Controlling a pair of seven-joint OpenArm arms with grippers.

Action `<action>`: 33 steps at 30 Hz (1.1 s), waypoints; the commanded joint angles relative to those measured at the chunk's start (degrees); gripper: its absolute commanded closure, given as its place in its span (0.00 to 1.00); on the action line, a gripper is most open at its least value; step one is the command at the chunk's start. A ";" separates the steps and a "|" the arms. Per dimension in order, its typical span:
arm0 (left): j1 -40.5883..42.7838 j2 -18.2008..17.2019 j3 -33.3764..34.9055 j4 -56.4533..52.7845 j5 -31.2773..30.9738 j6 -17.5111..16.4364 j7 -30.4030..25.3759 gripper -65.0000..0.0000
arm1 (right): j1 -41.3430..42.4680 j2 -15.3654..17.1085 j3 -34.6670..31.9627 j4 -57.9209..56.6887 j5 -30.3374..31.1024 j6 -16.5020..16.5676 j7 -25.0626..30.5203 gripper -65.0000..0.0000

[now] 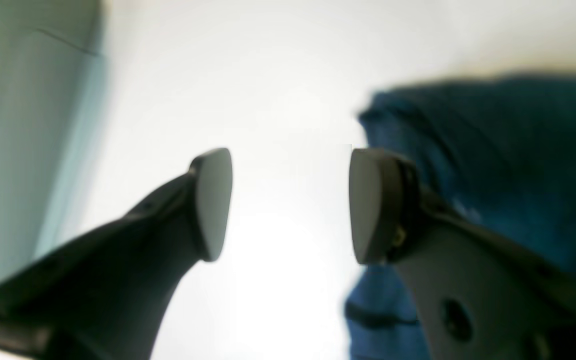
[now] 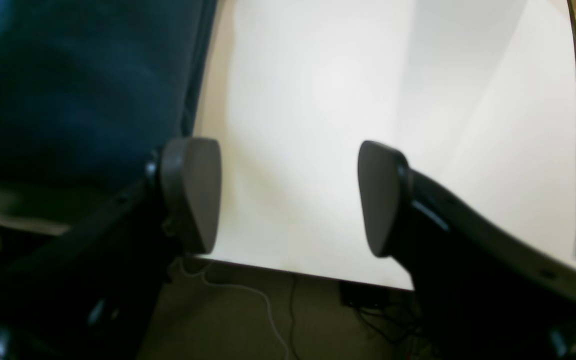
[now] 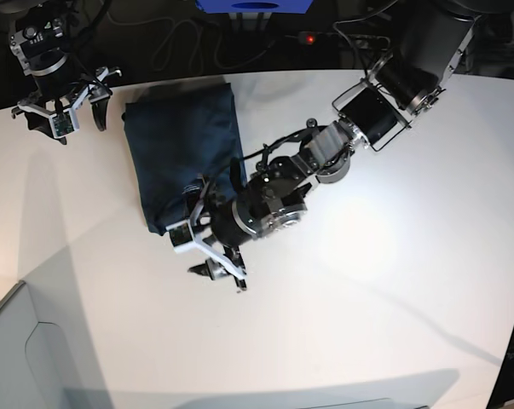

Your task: Fold the T-shirt properly

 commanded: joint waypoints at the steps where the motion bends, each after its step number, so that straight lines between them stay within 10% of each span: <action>1: -1.28 -0.81 -1.15 2.41 0.00 0.37 -1.11 0.45 | -0.09 -0.22 -0.50 1.78 1.11 0.66 1.51 0.38; 5: 1.97 -6.00 -6.78 8.48 0.00 0.72 -1.11 0.45 | -0.61 -0.66 -4.89 3.37 1.11 0.66 1.51 0.49; 11: 14.72 -12.15 -26.38 14.10 -0.09 0.64 -1.11 0.45 | -0.09 -0.66 -11.75 2.93 1.11 0.66 1.51 1.00; 19: 33.00 -11.09 -49.85 19.55 -0.52 0.37 -1.11 0.45 | 3.69 -0.31 -14.47 -8.77 1.11 0.66 1.68 1.00; 33: 43.29 -10.48 -59.35 19.82 -0.61 0.28 -1.20 0.45 | 3.25 -0.48 -13.95 -13.07 1.11 0.66 1.68 1.00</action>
